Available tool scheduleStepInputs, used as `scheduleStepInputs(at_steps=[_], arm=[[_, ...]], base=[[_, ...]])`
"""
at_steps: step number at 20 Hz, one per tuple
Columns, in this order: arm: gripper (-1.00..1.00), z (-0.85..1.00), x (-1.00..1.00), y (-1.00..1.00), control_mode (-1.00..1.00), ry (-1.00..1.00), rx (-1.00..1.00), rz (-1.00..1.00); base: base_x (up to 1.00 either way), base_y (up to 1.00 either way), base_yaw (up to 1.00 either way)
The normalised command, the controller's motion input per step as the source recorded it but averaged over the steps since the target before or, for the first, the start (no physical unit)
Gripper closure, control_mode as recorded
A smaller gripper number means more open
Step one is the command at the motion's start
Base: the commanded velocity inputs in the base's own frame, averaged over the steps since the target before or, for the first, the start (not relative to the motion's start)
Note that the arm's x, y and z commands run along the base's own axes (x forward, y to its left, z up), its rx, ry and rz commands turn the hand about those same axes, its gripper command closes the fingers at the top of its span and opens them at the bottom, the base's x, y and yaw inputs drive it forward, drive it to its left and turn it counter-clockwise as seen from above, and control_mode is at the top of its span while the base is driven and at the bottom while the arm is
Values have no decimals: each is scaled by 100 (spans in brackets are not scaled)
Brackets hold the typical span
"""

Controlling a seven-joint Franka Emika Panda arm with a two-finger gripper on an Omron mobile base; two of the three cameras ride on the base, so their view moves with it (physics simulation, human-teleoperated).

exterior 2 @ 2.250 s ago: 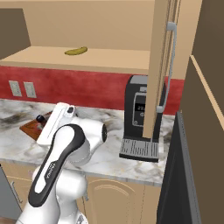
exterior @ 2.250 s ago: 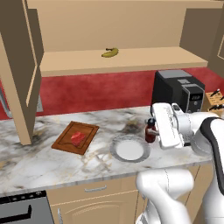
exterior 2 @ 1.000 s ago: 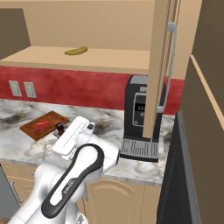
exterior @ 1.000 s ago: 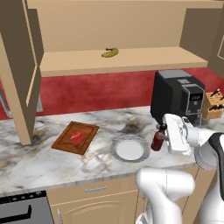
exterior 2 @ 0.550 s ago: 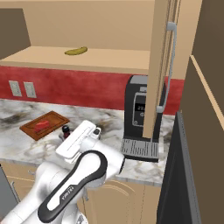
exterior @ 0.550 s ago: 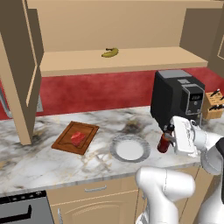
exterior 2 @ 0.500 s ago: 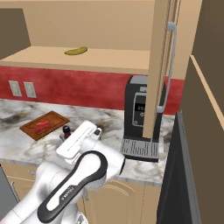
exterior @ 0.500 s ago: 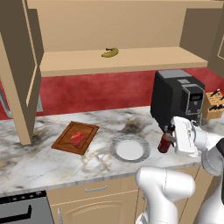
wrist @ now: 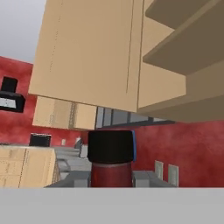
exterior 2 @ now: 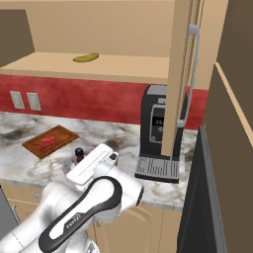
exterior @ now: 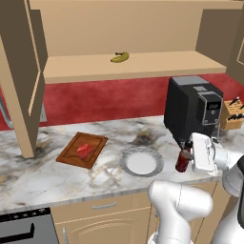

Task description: Pick the steak from the plate and place it on the cutting board. Then pick the condiment bottle from the cabinet and place it next to the cutting board.

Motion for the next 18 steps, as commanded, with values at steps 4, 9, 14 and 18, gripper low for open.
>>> scheduleStepInputs(at_steps=[4, 9, 14, 18], arm=[[100, -39, 0, 0, -100, 2, 0, -3], [100, -21, 0, 0, -100, 2, 0, -4], [100, -12, 6, 0, -100, 0, 0, -4], [100, -2, 23, -8, -100, 0, 0, -2]], base=[[0, 0, 0], [0, 0, 0], [0, 0, 0], [0, 0, 0]])
